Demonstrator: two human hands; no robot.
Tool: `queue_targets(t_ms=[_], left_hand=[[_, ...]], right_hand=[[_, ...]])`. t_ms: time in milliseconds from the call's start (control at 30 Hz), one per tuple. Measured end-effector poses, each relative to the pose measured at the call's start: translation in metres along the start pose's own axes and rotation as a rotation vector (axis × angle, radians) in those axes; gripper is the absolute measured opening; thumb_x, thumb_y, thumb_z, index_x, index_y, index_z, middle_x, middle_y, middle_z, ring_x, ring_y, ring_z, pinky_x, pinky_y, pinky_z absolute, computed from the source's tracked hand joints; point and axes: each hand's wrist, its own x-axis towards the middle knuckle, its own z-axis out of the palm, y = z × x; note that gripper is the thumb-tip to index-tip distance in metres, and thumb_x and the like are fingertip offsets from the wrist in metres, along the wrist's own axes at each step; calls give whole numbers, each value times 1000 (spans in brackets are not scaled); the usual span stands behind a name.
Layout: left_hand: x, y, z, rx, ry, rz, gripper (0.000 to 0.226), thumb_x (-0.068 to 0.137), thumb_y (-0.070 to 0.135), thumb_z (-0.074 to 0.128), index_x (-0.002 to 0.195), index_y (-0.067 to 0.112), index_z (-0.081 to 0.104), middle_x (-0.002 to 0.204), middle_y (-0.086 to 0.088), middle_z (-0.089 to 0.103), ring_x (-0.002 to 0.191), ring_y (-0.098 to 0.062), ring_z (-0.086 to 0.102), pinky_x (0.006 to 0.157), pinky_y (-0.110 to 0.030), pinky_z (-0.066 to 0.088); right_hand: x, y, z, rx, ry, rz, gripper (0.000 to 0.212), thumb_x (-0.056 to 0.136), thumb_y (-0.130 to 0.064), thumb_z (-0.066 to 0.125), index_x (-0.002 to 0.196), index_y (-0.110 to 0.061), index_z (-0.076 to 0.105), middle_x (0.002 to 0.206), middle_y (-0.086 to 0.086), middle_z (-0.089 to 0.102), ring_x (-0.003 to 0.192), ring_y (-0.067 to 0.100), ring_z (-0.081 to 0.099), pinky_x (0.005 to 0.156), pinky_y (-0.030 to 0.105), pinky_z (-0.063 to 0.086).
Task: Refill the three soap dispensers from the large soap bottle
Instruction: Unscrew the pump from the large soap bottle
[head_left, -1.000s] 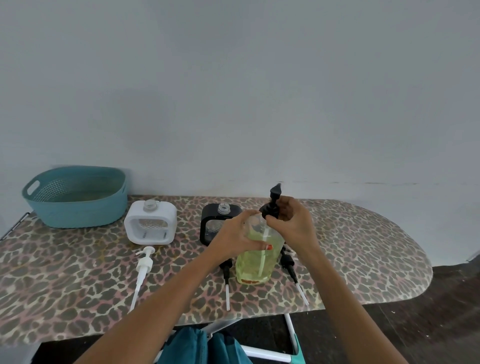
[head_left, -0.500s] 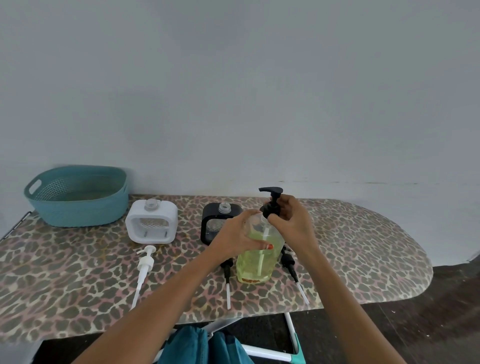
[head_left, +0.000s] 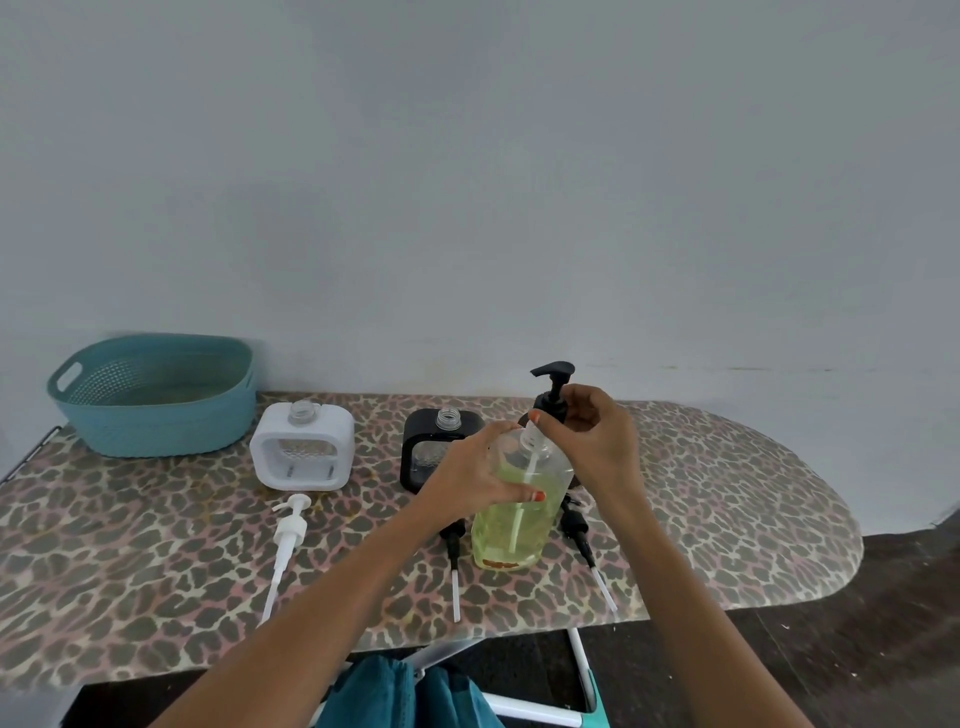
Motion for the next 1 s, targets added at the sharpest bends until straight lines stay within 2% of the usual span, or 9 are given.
queue_targets(t_ms=[100, 200, 333, 467, 600, 700, 800, 867, 1000], left_hand=[[0, -1, 0, -12, 3, -2, 81, 58, 36, 83, 128, 27, 43, 104, 21, 51, 90, 13, 47, 71, 6, 35], [1, -1, 1, -14, -2, -10, 83, 58, 36, 83, 129, 27, 42, 111, 17, 52, 101, 2, 48, 74, -2, 37], [1, -1, 2, -15, -15, -14, 85, 58, 36, 83, 130, 25, 41, 118, 9, 56, 104, -7, 54, 86, -13, 42], [0, 3, 1, 1, -10, -14, 85, 58, 36, 82, 132, 23, 40, 113, 15, 51, 101, -3, 50, 74, -2, 39], [0, 3, 2, -20, -22, -29, 87, 59, 33, 83, 132, 21, 39, 125, 6, 53, 110, -7, 50, 93, -19, 41], [-1, 4, 2, -24, -25, -39, 88, 58, 33, 83, 133, 21, 39, 128, 5, 51, 111, -6, 48, 94, -20, 40], [0, 4, 1, -22, -26, -54, 90, 57, 33, 83, 133, 20, 38, 129, 2, 52, 115, -13, 52, 100, -31, 43], [0, 4, 2, -23, -26, -60, 91, 56, 33, 84, 134, 19, 39, 129, 1, 53, 115, -15, 52, 101, -34, 44], [0, 3, 2, -31, -20, -63, 90, 56, 33, 84, 133, 21, 39, 130, 2, 52, 116, -13, 50, 100, -30, 42]], right_hand=[[7, -10, -6, 4, 42, -25, 27, 70, -21, 79, 79, -34, 57, 76, -17, 64, 66, -11, 61, 59, 4, 45], [15, -19, -15, 24, 100, -54, 23, 69, -24, 79, 84, -29, 62, 77, -18, 66, 69, -8, 63, 62, 5, 47], [25, -36, -29, 20, 165, -95, 24, 69, -23, 79, 89, -22, 66, 78, -16, 67, 71, -3, 65, 66, 7, 49], [33, -52, -44, 52, 208, -124, 20, 70, -21, 79, 85, -22, 66, 77, -16, 68, 68, -5, 64, 65, 7, 48], [38, -64, -60, 61, 272, -142, 21, 72, -23, 78, 88, -21, 66, 75, -17, 67, 66, -7, 63, 62, 6, 47], [40, -73, -73, 69, 321, -156, 22, 72, -25, 77, 89, -18, 66, 74, -16, 66, 63, -8, 61, 59, 6, 45], [41, -80, -84, 80, 362, -168, 20, 72, -27, 78, 87, -20, 65, 72, -15, 65, 60, -8, 59, 57, 6, 44], [40, -84, -91, 99, 384, -171, 18, 72, -28, 77, 83, -24, 65, 73, -15, 66, 62, -6, 60, 57, 6, 43], [38, -88, -100, 145, 412, -162, 16, 72, -29, 77, 81, -25, 65, 76, -16, 68, 69, -4, 63, 59, 5, 42]])
